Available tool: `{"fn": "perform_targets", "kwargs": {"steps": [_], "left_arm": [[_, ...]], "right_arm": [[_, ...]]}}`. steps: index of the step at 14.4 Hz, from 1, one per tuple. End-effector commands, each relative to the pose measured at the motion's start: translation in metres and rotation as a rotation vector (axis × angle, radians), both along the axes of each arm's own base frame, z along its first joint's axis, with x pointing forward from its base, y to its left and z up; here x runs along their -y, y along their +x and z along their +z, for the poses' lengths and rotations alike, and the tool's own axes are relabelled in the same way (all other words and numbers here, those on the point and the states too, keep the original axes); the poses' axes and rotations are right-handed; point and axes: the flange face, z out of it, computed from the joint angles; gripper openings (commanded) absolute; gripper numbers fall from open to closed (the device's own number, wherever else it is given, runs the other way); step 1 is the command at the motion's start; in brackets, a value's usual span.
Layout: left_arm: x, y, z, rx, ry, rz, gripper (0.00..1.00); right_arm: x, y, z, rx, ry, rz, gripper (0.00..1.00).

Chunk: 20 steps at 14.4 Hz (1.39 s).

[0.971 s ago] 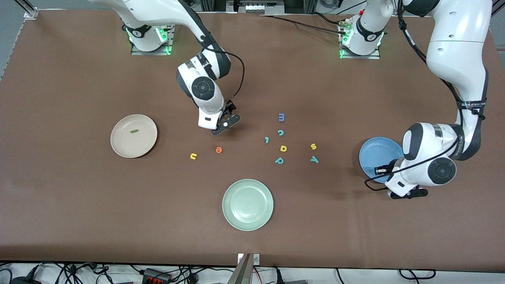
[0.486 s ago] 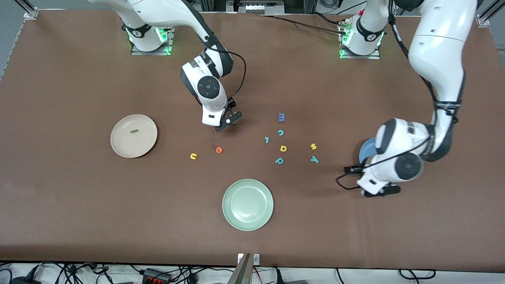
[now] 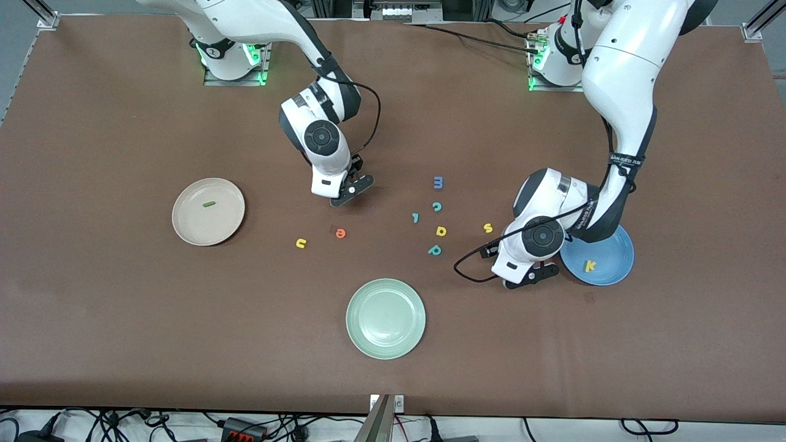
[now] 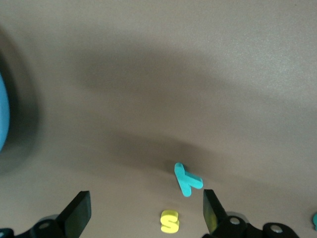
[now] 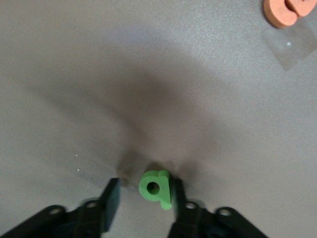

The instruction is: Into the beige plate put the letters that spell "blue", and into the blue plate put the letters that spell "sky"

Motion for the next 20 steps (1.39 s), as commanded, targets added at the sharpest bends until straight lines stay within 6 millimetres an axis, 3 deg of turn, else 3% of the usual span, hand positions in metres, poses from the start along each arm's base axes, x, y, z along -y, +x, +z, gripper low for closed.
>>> {"fn": "perform_targets", "kwargs": {"steps": [1,5,6,8,10,11,14,16,18,20], "left_arm": [[0.0,-0.013,-0.018,0.049,-0.022,-0.007,0.95],[0.009,-0.016,-0.026,0.091,-0.047,-0.005,0.92],[0.01,-0.016,-0.026,0.092,-0.048,-0.008,0.9],[0.011,-0.017,-0.028,0.09,-0.048,-0.007,0.71],[0.01,-0.017,-0.029,0.087,-0.047,-0.006,0.6],[0.01,-0.018,-0.03,0.087,-0.048,-0.007,0.53],[0.017,-0.019,-0.032,0.093,-0.062,-0.012,0.53],[0.017,-0.02,-0.037,0.087,-0.061,-0.012,0.52],[0.017,-0.02,-0.037,0.087,-0.061,-0.012,0.35],[0.012,-0.023,-0.041,0.075,-0.057,-0.008,0.14]], "right_arm": [[0.002,-0.003,0.003,-0.001,0.006,-0.012,0.37],[0.005,0.001,0.002,-0.001,0.006,-0.017,0.15],[0.005,0.002,0.004,0.001,0.009,-0.015,0.13],[0.014,0.015,0.019,0.015,0.011,-0.033,0.11],[0.034,0.04,0.05,0.006,-0.011,-0.072,0.11],[0.053,0.059,0.064,-0.007,-0.046,-0.095,0.1],[0.122,0.103,0.096,-0.044,-0.122,-0.2,0.1],[0.175,0.123,0.098,-0.041,-0.146,-0.274,0.11],[0.222,0.132,0.088,-0.072,-0.158,-0.339,0.11],[0.262,0.128,0.073,-0.112,-0.171,-0.401,0.11]]}}
